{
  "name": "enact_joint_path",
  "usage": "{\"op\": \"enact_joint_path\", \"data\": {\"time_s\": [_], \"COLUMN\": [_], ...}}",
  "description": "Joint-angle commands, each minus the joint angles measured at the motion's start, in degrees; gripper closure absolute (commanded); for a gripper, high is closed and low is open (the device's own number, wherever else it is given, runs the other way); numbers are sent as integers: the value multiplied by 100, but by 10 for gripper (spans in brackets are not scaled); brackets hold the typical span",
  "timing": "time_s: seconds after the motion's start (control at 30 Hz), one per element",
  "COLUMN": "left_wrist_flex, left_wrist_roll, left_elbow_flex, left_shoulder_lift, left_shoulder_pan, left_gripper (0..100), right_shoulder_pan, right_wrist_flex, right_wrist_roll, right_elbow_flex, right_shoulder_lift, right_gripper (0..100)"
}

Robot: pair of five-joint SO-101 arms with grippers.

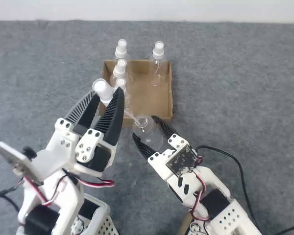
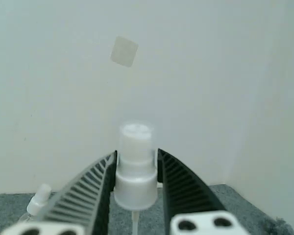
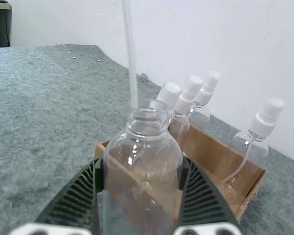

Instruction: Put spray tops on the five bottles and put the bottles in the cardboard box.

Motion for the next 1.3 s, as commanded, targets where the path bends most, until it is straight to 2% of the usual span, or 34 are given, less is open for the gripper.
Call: {"op": "enact_joint_path", "data": {"time_s": [0.0, 0.5, 0.7, 1.27], "left_wrist_flex": [18, -123, -141, -132], "left_wrist_roll": [44, 26, 44, 70], "left_elbow_flex": [66, -31, -66, -497], "left_shoulder_lift": [132, 132, 132, 132], "left_shoulder_pan": [35, 26, -273, -220], "left_gripper": [989, 989, 989, 989], "right_shoulder_pan": [-75, -75, -75, -75], "right_wrist_flex": [-154, -154, -154, -154], "right_wrist_roll": [79, 79, 79, 79], "right_elbow_flex": [149, 149, 149, 149], "right_shoulder_lift": [-145, -127, -127, -101], "right_gripper": [991, 991, 991, 991]}}
